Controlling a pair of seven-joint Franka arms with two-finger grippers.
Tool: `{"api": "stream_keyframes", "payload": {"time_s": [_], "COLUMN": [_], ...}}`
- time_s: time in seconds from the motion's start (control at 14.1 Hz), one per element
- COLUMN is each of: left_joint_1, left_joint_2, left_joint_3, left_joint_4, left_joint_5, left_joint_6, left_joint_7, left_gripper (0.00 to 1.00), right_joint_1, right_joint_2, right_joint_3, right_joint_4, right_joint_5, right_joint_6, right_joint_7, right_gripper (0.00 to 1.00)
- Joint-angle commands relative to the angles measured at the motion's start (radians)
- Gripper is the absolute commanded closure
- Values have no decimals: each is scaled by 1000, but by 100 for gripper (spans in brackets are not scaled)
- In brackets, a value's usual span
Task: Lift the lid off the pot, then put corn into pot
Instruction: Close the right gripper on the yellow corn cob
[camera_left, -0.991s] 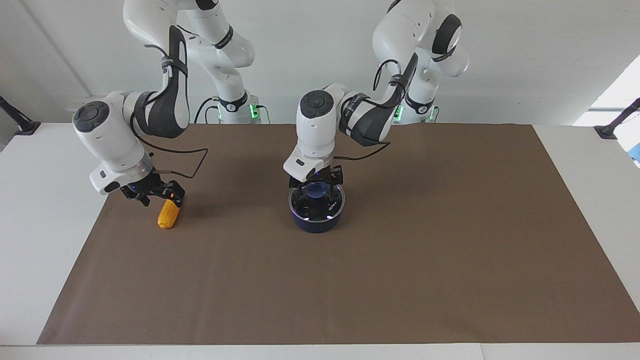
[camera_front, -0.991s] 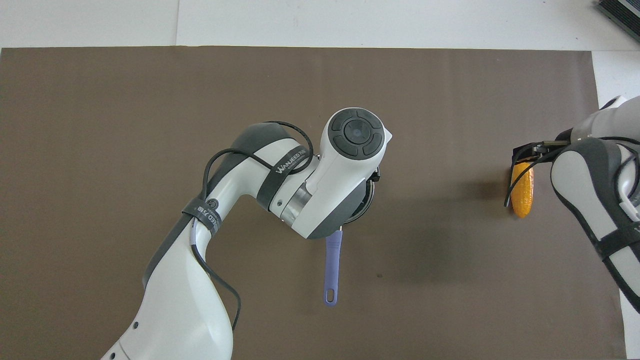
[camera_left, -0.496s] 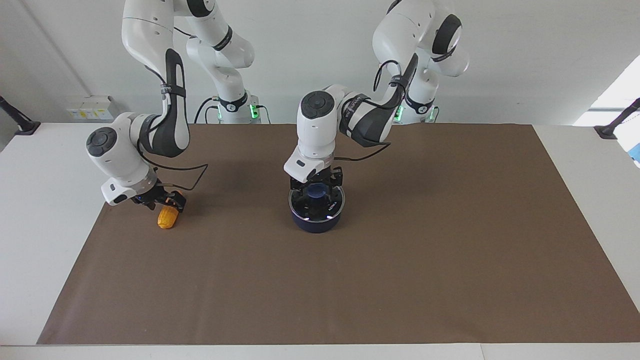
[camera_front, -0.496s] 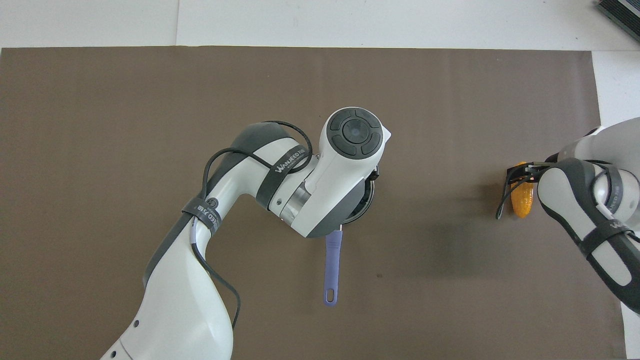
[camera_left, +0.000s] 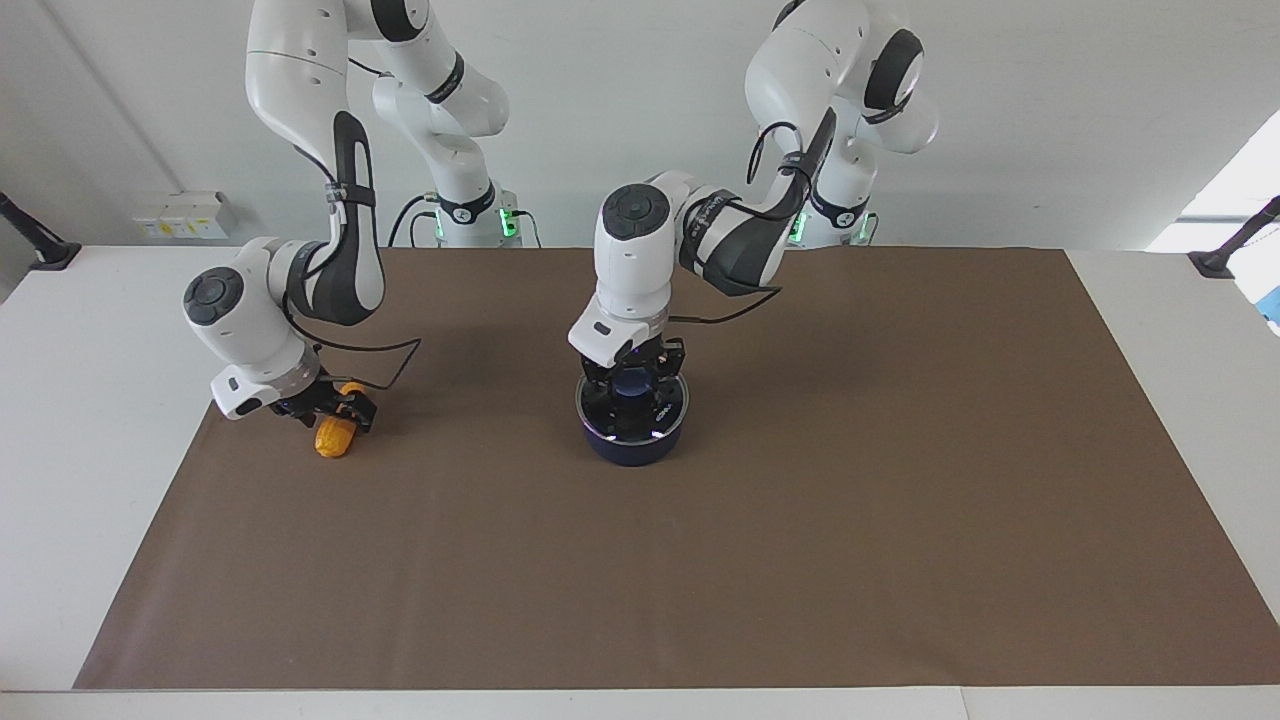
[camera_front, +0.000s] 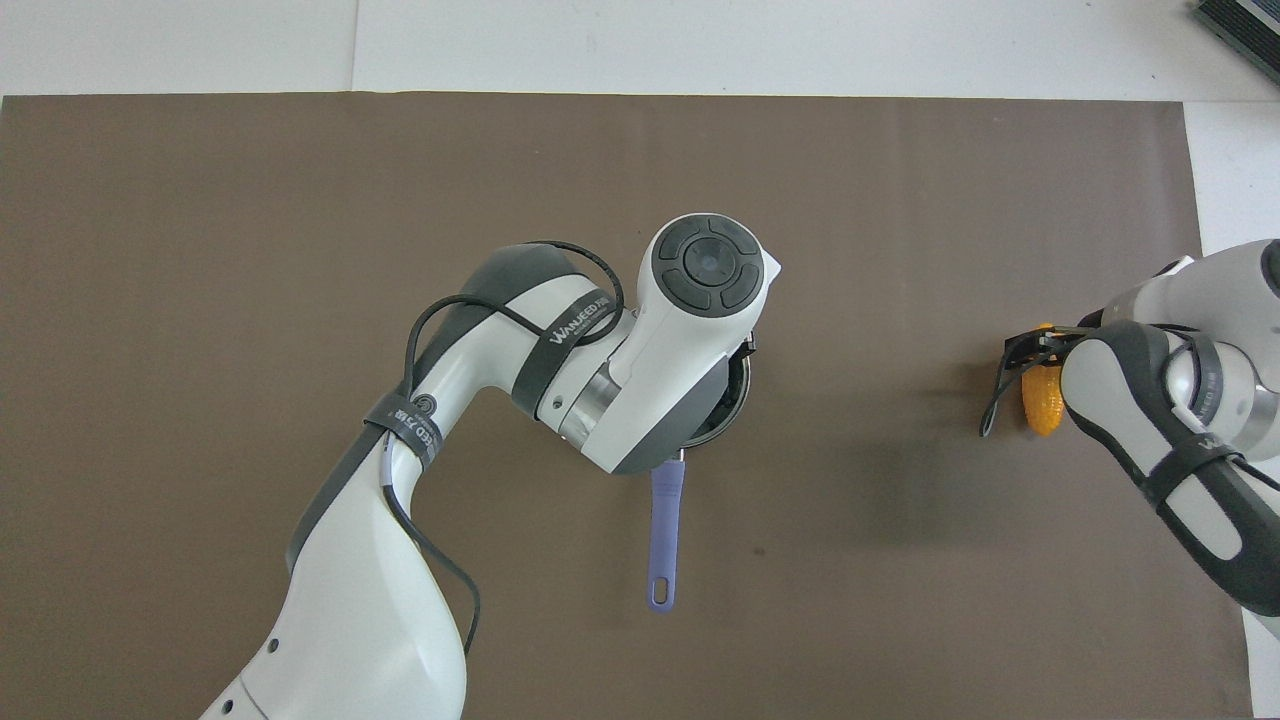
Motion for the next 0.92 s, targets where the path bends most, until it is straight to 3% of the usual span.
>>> {"api": "stream_keyframes", "payload": {"time_s": [0.0,0.28,0.35,0.42,0.5,0.85], "left_joint_1": [1,9,11,11,11,84], "left_joint_2": [-5,-43,-59,-79,-94,-152], "left_joint_3": [7,14,16,16,17,20], "left_joint_4": [-8,-5,-5,-3,-3,-9], "left_joint_5": [-9,-7,-7,-9,-9,-6], "left_joint_6": [-1,-49,-64,-76,-93,-136], "left_joint_7": [-6,-3,-3,-3,-1,64], "left_gripper": [95,99,100,100,100,100], "right_joint_1": [-4,-4,-11,-13,-13,-7], "right_joint_2": [4,4,6,6,7,12], "right_joint_3": [5,5,5,5,5,5], "right_joint_4": [-7,-4,-1,3,3,54], "right_joint_5": [2,0,0,0,0,0], "right_joint_6": [26,23,23,20,19,-52], "right_joint_7": [-7,-30,-65,-73,-72,-67], "right_gripper": [0,2,51,89,100,100]}}
